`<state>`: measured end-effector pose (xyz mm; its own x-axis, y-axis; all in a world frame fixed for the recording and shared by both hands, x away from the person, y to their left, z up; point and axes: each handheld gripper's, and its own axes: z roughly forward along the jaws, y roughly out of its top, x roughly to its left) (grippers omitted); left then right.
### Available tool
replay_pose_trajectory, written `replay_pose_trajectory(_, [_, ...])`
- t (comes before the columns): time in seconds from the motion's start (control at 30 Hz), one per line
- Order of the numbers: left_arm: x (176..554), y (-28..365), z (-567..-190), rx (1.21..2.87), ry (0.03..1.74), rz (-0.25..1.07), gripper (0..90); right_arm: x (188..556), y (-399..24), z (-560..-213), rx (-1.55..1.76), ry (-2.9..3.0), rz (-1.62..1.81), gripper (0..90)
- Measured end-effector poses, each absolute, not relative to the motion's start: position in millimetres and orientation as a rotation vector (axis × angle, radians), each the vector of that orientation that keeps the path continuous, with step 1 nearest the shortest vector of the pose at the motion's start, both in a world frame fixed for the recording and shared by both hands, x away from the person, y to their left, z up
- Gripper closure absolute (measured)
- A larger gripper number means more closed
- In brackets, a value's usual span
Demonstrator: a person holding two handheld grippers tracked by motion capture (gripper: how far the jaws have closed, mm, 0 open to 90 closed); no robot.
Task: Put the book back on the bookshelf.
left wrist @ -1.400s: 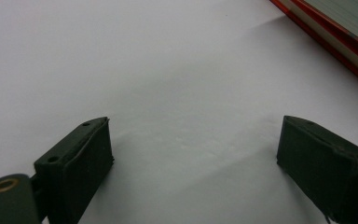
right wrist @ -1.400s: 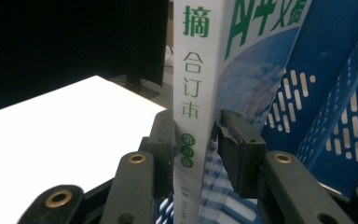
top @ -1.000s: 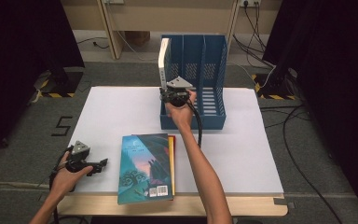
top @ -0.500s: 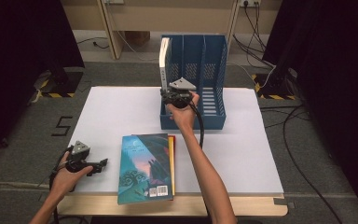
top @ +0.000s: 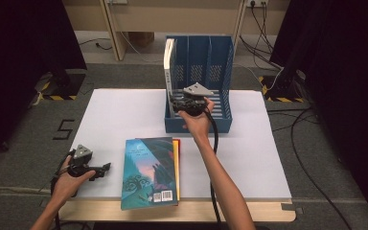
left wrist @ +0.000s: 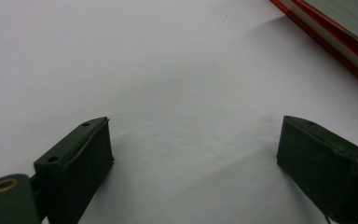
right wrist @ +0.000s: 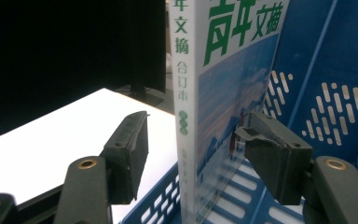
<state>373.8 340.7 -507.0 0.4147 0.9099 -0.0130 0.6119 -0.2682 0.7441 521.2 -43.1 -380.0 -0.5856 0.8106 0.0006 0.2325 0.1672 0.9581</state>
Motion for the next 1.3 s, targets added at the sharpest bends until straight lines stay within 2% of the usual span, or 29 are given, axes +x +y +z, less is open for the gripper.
replay_pose_trajectory(0.4, [374,341,-507,1.987,1.288,0.560,9.1,488,-58,-396,0.957,1.977,1.470,37.8])
replay_pose_trajectory(1.3, [374,341,-507,1.987,1.286,0.562,9.2,466,-74,-408,0.999,2.029,1.525,33.9])
